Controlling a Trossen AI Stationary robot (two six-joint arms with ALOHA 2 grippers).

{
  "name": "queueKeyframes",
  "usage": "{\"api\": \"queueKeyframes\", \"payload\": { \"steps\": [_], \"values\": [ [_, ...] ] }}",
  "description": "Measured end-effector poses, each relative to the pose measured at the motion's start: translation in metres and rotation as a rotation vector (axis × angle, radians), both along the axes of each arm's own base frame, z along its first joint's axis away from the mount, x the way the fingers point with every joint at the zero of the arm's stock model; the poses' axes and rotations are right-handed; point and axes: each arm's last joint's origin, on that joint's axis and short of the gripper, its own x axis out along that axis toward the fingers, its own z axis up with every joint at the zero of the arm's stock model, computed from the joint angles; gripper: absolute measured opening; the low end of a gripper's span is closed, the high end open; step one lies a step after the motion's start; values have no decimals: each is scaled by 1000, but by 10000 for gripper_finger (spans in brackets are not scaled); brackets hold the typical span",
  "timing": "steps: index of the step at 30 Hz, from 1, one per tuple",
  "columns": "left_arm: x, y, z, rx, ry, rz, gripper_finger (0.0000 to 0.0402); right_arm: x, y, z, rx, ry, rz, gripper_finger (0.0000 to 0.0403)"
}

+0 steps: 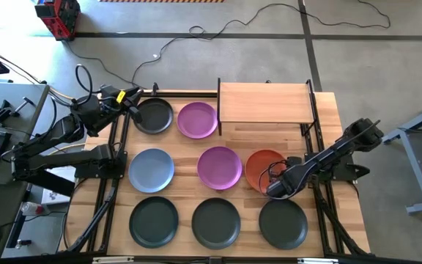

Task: Place and stack plates onto a shelf
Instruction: Put the orange plate on the shelf

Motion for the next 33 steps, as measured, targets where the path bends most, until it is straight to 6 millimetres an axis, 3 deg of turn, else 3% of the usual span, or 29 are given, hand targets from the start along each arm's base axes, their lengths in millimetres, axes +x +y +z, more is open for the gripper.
{"api": "queueKeyframes", "payload": {
  "steps": [7,17,26,33],
  "values": [
    [0,0,0,-1,-2,0,90,0,-7,-14,-5,-60,-7,115],
    [0,0,0,-1,-2,0,90,1,-14,-21,-18,-81,-13,110],
    [0,0,0,0,-1,0,90,1,-13,-19,17,-67,-5,11],
    [0,0,0,1,0,0,90,8,-9,-6,30,-41,4,2]
  ]
}}
